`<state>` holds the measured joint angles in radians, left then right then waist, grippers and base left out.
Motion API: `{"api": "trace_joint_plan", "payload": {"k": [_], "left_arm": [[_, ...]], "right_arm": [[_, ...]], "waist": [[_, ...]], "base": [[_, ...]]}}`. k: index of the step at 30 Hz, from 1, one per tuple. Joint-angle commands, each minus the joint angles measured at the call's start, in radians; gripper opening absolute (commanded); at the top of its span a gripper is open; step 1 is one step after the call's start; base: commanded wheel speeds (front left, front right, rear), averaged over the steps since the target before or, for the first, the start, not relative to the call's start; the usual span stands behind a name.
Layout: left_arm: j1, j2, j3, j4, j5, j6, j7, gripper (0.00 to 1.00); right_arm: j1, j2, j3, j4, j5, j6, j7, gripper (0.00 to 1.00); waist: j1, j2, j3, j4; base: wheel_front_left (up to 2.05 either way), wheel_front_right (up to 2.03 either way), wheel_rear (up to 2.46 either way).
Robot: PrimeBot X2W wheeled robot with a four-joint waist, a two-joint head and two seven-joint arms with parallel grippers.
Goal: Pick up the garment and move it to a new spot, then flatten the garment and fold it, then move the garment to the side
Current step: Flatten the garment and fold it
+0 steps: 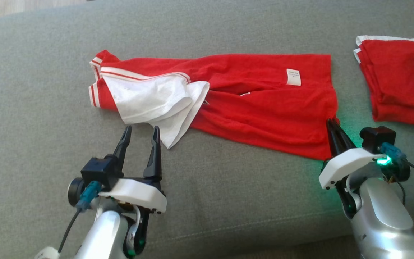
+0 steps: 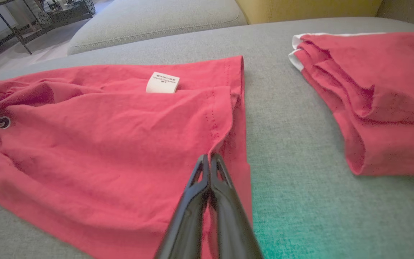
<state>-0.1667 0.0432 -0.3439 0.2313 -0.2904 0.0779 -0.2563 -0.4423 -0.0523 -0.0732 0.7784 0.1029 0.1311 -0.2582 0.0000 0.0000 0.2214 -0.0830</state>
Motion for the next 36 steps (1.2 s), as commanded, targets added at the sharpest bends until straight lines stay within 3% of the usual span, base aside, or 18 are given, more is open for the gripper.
{"api": "trace_joint_plan", "payload": {"k": [1, 7, 12, 15, 16, 20, 26, 27, 30, 31, 36], "left_arm": [[-0.026, 0.007, 0.028, -0.029, 0.01, -0.005, -0.006, 1.0], [-0.018, 0.007, 0.025, -0.032, 0.015, -0.003, -0.006, 1.0], [-0.012, 0.007, 0.023, -0.034, 0.019, -0.004, -0.006, 1.0], [-0.012, 0.007, 0.023, -0.036, 0.021, -0.004, -0.006, 1.0], [-0.012, 0.007, 0.023, -0.036, 0.022, -0.005, -0.006, 1.0], [-0.01, 0.007, 0.027, -0.034, 0.028, -0.007, -0.006, 1.0], [-0.006, 0.007, 0.024, -0.029, 0.035, -0.01, -0.006, 1.0], [-0.005, 0.007, 0.022, -0.029, 0.035, -0.009, -0.006, 1.0], [-0.005, 0.007, 0.018, -0.028, 0.033, -0.008, -0.006, 1.0], [-0.005, 0.007, 0.016, -0.028, 0.032, -0.008, -0.006, 1.0], [-0.003, 0.007, 0.014, -0.028, 0.026, -0.002, -0.006, 1.0]], "right_arm": [[-0.016, 0.002, 0.02, -0.036, -0.015, 0.0, -0.004, 0.0], [-0.003, 0.002, 0.069, -0.15, 0.03, 0.0, -0.004, 0.0], [0.025, 0.002, 0.079, -0.125, 0.078, 0.0, -0.004, 0.0], [0.046, 0.002, 0.085, -0.091, 0.121, 0.0, -0.004, 0.7], [0.054, 0.002, 0.088, -0.081, 0.137, 0.0, -0.004, 0.84], [0.082, 0.002, 0.095, -0.052, 0.175, 0.0, -0.004, 1.0], [0.096, 0.002, 0.112, -0.041, 0.213, 0.0, -0.004, 0.97], [0.097, 0.002, 0.115, -0.042, 0.218, 0.0, -0.004, 0.85], [0.1, 0.002, 0.121, -0.043, 0.224, 0.0, -0.004, 0.32], [0.1, 0.002, 0.121, -0.043, 0.224, 0.0, -0.004, 0.0], [0.102, 0.002, 0.115, -0.039, 0.226, 0.0, -0.004, 0.0]], "waist": [[0.0, 0.0, -0.008, 0.0], [0.0, 0.0, -0.022, -0.001], [0.0, 0.0, -0.024, -0.001], [0.0, 0.0, -0.018, -0.001], [0.0, 0.0, -0.016, -0.001], [0.0, 0.0, -0.012, -0.007], [0.0, 0.0, -0.021, -0.022], [0.0, 0.0, -0.023, -0.024], [0.0, 0.0, -0.027, -0.025], [0.0, 0.0, -0.028, -0.024], [0.0, 0.0, -0.03, -0.013]], "base": [[0.0, 0.0, 0.0], [0.0, 0.0, 0.0], [0.0, 0.0, 0.0], [0.0, 0.0, 0.0], [0.0, 0.0, 0.0], [0.0, 0.0, 0.0], [0.0, 0.0, 0.0], [0.0, 0.0, 0.0], [0.0, 0.0, 0.0], [0.0, 0.0, 0.0], [0.0, 0.0, 0.0]]}}
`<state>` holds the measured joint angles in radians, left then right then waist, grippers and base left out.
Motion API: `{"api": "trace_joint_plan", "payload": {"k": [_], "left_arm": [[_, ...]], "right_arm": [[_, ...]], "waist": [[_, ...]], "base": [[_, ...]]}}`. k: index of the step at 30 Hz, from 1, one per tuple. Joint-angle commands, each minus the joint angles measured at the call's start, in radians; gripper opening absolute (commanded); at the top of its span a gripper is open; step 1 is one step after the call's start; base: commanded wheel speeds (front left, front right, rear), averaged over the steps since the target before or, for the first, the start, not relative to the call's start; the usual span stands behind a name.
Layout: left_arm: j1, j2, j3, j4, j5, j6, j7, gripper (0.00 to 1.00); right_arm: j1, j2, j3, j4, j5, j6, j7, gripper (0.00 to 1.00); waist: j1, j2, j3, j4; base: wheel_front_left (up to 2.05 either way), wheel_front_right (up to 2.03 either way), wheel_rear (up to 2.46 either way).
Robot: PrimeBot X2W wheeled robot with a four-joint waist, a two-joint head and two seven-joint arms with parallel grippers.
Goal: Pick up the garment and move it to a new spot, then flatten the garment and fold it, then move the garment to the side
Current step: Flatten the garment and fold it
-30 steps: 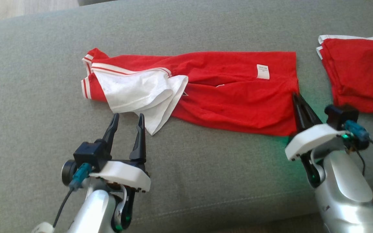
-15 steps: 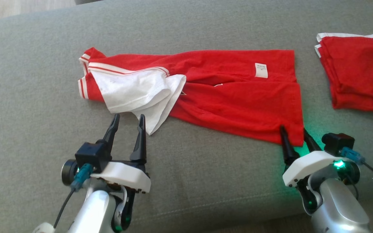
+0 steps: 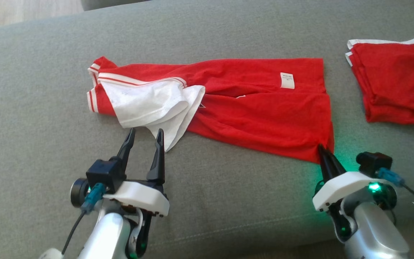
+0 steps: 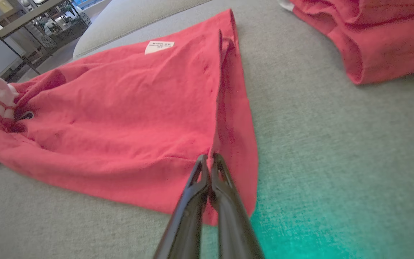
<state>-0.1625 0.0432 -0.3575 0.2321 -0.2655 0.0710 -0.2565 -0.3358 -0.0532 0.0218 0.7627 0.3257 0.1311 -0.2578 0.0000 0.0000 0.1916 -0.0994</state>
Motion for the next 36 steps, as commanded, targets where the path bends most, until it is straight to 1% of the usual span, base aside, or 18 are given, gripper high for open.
{"api": "trace_joint_plan", "payload": {"k": [1, 3, 6, 9, 10, 12, 15, 18, 19, 22, 23, 24, 25, 26, 29, 33, 36], "left_arm": [[-0.007, 0.007, 0.028, -0.028, -0.001, 0.006, -0.005, 1.0], [-0.005, 0.007, 0.028, -0.021, -0.012, 0.007, -0.005, 1.0], [-0.005, 0.007, 0.008, 0.022, -0.055, -0.005, -0.005, 1.0], [-0.026, 0.007, -0.041, 0.115, -0.114, -0.022, -0.002, 1.0], [-0.058, 0.007, -0.076, 0.175, -0.14, -0.025, 0.008, 1.0], [-0.094, 0.007, -0.109, 0.222, -0.166, -0.023, 0.013, 1.0], [-0.146, 0.007, -0.142, 0.275, -0.194, -0.007, 0.008, 1.0], [-0.193, 0.007, -0.162, 0.315, -0.198, 0.017, 0.001, 1.0], [-0.193, 0.007, -0.162, 0.315, -0.198, 0.017, 0.001, 1.0], [-0.228, 0.007, -0.183, 0.36, -0.187, 0.045, -0.003, 1.0], [-0.235, 0.007, -0.189, 0.376, -0.188, 0.053, -0.003, 0.53], [-0.242, 0.007, -0.195, 0.389, -0.187, 0.06, -0.004, 0.36], [-0.247, 0.007, -0.201, 0.402, -0.186, 0.067, -0.004, 0.09], [-0.252, 0.007, -0.205, 0.412, -0.188, 0.074, -0.004, 0.0], [-0.265, 0.007, -0.194, 0.396, -0.181, 0.089, -0.005, 0.0], [-0.249, 0.007, -0.165, 0.354, -0.163, 0.086, -0.005, 0.0], [-0.223, 0.023, -0.116, 0.265, -0.128, 0.09, -0.005, 0.0]], "right_arm": [[-0.004, 0.003, 0.012, -0.026, 0.0, 0.0, -0.004, 0.0], [-0.003, 0.003, -0.013, -0.043, -0.013, 0.0, -0.004, 0.0], [0.002, 0.003, -0.033, -0.06, -0.029, 0.0, -0.004, 0.0], [0.005, 0.003, -0.041, -0.068, -0.04, 0.0, -0.004, 0.0], [0.004, 0.003, -0.041, -0.07, -0.044, 0.0, -0.004, 0.0], [0.001, 0.003, -0.037, -0.073, -0.044, 0.0, -0.004, 0.0], [-0.006, 0.003, -0.03, -0.075, -0.043, 0.0, -0.004, 0.0], [-0.01, 0.003, -0.029, -0.076, -0.045, 0.0, -0.004, 0.0], [-0.01, 0.003, -0.029, -0.076, -0.045, 0.0, -0.004, 0.0], [-0.016, 0.003, -0.03, -0.078, -0.049, 0.0, -0.004, 0.0], [-0.017, 0.003, -0.031, -0.078, -0.05, 0.0, -0.004, 0.0], [-0.018, 0.003, -0.032, -0.079, -0.052, 0.0, -0.004, 0.0], [-0.02, 0.003, -0.033, -0.079, -0.054, 0.0, -0.004, 0.0], [-0.021, 0.003, -0.035, -0.079, -0.055, 0.0, -0.004, 0.0], [-0.022, 0.003, -0.041, -0.081, -0.06, 0.0, -0.004, 0.0], [-0.016, 0.003, -0.047, -0.079, -0.066, 0.0, -0.004, 0.0], [-0.015, 0.003, -0.061, -0.096, -0.072, 0.0, -0.004, 0.0]], "waist": [[0.0, 0.0, 0.0, 0.006], [0.0, 0.0, 0.0, 0.009], [0.0, 0.0, 0.003, 0.012], [0.0, 0.0, 0.007, 0.013], [0.0, 0.0, 0.013, 0.012], [0.0, 0.0, 0.022, 0.009], [0.0, 0.0, 0.035, 0.002], [0.0, 0.0, 0.048, -0.004], [0.0, 0.0, 0.048, -0.004], [0.0, 0.0, 0.059, -0.01], [0.0, 0.0, 0.061, -0.011], [0.0, 0.0, 0.063, -0.013], [0.0, 0.0, 0.065, -0.014], [0.0, 0.0, 0.065, -0.014], [0.0, 0.0, 0.065, -0.013], [0.0, 0.0, 0.049, -0.006], [0.0, 0.0, 0.029, -0.002]], "base": [[0.0, 0.0, 0.0], [0.0, 0.0, 0.0], [0.0, 0.0, 0.0], [0.0, 0.0, 0.0], [0.0, 0.0, 0.0], [0.0, 0.0, 0.0], [0.0, 0.0, 0.0], [0.0, 0.0, 0.0], [0.0, 0.0, 0.0], [0.0, 0.0, 0.0], [0.0, 0.0, 0.0], [0.0, 0.0, 0.0], [0.0, 0.0, 0.0], [0.0, 0.0, 0.0], [0.0, 0.0, 0.0], [0.0, 0.0, 0.0], [0.0, 0.0, 0.0]]}}
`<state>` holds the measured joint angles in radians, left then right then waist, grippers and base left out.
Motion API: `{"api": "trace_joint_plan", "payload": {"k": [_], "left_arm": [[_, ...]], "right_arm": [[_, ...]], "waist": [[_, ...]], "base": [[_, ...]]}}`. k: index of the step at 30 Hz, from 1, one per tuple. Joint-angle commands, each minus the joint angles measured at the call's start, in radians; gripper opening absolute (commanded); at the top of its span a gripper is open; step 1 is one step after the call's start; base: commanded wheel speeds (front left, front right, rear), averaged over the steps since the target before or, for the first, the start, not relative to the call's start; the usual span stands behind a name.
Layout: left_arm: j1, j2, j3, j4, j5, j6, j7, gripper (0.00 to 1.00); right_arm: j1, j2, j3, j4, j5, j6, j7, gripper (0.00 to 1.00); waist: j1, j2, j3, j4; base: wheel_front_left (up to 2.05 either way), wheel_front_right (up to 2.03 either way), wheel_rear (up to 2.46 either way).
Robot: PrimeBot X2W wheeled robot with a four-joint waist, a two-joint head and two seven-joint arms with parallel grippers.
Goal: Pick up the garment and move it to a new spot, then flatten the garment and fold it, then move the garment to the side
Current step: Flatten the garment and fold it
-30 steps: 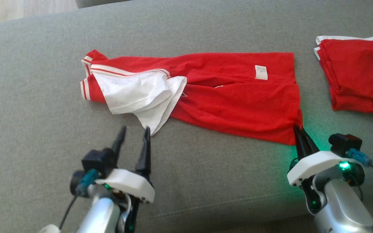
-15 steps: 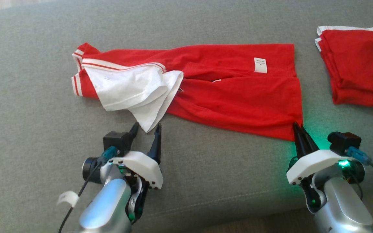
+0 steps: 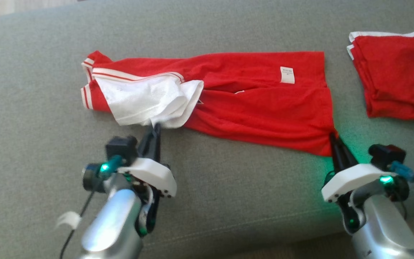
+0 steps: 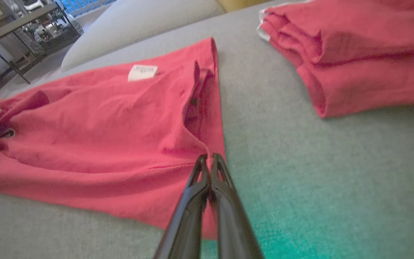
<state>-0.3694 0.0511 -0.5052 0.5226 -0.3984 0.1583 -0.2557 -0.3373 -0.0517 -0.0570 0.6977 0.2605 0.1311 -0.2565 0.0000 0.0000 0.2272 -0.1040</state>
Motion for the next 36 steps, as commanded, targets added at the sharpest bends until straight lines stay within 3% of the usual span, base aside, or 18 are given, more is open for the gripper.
{"api": "trace_joint_plan", "payload": {"k": [1, 8, 16, 20, 24, 30, 36], "left_arm": [[-0.006, 0.023, 0.053, -0.072, 0.015, 0.003, -0.006, 0.0], [-0.015, 0.103, 0.193, -0.369, 0.013, -0.045, -0.005, 0.0], [-0.226, 0.206, 0.273, -0.457, -0.042, -0.09, 0.135, 0.0], [-0.361, 0.227, 0.288, -0.429, -0.066, -0.11, 0.204, 0.0], [-0.518, 0.237, 0.29, -0.328, -0.07, -0.135, 0.237, 0.0], [-0.711, 0.223, 0.286, -0.144, -0.096, -0.174, 0.273, 0.0], [-0.983, 0.239, 0.24, 0.037, -0.014, -0.206, 0.219, 0.0]], "right_arm": [[-0.014, 0.001, 0.009, -0.044, -0.006, 0.0, -0.005, 0.0], [-0.038, 0.001, -0.042, -0.212, 0.027, 0.0, 0.056, 0.0], [-0.108, -0.063, -0.082, -0.577, 0.094, 0.0, 0.349, 0.0], [-0.191, -0.094, -0.091, -0.659, 0.153, 0.0, 0.513, 0.0], [-0.327, -0.107, -0.12, -0.641, 0.208, 0.0, 0.622, 0.0], [-0.519, -0.088, -0.141, -0.506, 0.227, 0.0, 0.697, 0.0], [-0.768, -0.1, -0.126, -0.307, 0.119, 0.0, 0.621, 0.0]], "waist": [[0.0, 0.0, -0.015, 0.006], [0.0, 0.0, -0.109, 0.04], [0.0, 0.0, -0.195, 0.044], [0.0, 0.0, -0.211, 0.037], [0.0, 0.0, -0.196, 0.028], [0.0, 0.0, -0.131, 0.02], [0.0, 0.0, 0.008, 0.025]], "base": [[0.0, 0.0, 0.0], [0.0, 0.0, 0.0], [0.0, 0.0, 0.0], [0.0, 0.0, 0.0], [0.0, 0.0, 0.0], [0.0, 0.0, 0.0], [0.0, 0.0, 0.0]]}}
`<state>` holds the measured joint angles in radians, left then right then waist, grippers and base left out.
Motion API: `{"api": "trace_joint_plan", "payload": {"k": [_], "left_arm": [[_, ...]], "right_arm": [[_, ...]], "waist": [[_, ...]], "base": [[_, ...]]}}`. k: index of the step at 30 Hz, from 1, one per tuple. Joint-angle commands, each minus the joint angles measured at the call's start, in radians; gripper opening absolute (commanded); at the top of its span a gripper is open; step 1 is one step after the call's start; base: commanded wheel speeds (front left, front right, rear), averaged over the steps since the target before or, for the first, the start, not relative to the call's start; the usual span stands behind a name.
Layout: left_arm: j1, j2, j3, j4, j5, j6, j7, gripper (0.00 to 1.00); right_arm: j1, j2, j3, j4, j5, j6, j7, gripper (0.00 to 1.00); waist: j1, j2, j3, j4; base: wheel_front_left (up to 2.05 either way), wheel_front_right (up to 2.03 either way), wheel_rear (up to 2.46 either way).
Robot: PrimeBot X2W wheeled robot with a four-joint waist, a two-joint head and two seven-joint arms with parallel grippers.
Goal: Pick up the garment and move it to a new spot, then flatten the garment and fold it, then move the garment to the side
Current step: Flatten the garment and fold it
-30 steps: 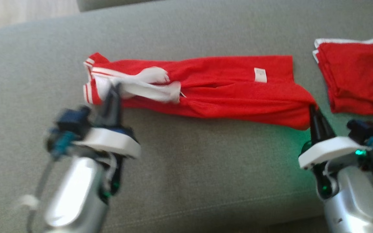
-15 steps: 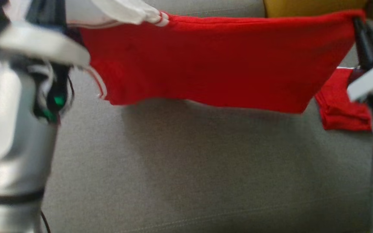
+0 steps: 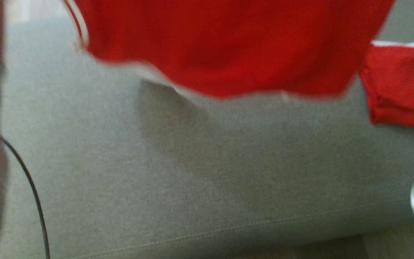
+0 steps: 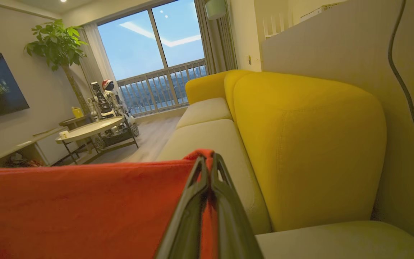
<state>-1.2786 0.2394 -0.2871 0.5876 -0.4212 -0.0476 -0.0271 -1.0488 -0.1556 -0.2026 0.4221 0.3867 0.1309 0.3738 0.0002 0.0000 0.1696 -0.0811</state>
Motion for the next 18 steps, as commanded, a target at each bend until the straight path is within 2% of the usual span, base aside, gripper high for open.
{"api": "trace_joint_plan", "payload": {"k": [1, 4, 7, 10, 11, 14, 18], "left_arm": [[-0.121, 0.06, 0.014, 0.004, 0.028, -0.003, -0.027, 0.0], [-0.254, 0.089, -0.011, 0.09, 0.09, -0.011, -0.1, 0.0], [-0.381, 0.111, -0.02, 0.149, 0.151, 0.018, -0.197, 0.0], [-0.467, 0.115, -0.012, 0.143, 0.185, 0.033, -0.232, 0.0], [-0.48, 0.118, -0.002, 0.097, 0.195, 0.033, -0.233, 0.0], [-0.408, 0.115, 0.041, -0.042, 0.196, 0.005, -0.234, 0.0], [-0.18, 0.099, 0.086, -0.168, 0.181, -0.038, -0.234, 0.0]], "right_arm": [[-0.097, 0.006, 0.031, 0.003, -0.032, 0.0, -0.037, 0.0], [-0.212, 0.02, 0.067, 0.1, -0.102, 0.0, -0.146, 0.0], [-0.314, 0.029, 0.084, 0.178, -0.161, 0.0, -0.279, 0.0], [-0.387, 0.031, 0.093, 0.247, -0.207, 0.0, -0.396, 0.0], [-0.402, 0.032, 0.097, 0.268, -0.214, 0.0, -0.43, 0.0], [-0.409, 0.028, 0.134, 0.329, -0.213, 0.0, -0.506, 0.0], [-0.346, 0.009, 0.19, 0.439, -0.19, 0.0, -0.536, 0.0]], "waist": [[-0.0002, 0.0, 0.091, 0.0], [-0.0002, 0.0, 0.166, -0.013], [-0.0002, 0.0, 0.236, -0.021], [-0.0002, 0.0, 0.293, -0.014], [-0.0002, 0.0, 0.307, -0.01], [-0.0002, 0.0, 0.333, 0.011], [-0.0002, 0.0, 0.325, 0.043]], "base": [[0.0, 0.0, 0.0], [0.0, 0.0, 0.0], [0.0, 0.0, 0.0], [0.0, 0.0, 0.0], [0.0, 0.0, 0.0], [0.0, 0.0, 0.0], [0.0, 0.0, 0.0]]}}
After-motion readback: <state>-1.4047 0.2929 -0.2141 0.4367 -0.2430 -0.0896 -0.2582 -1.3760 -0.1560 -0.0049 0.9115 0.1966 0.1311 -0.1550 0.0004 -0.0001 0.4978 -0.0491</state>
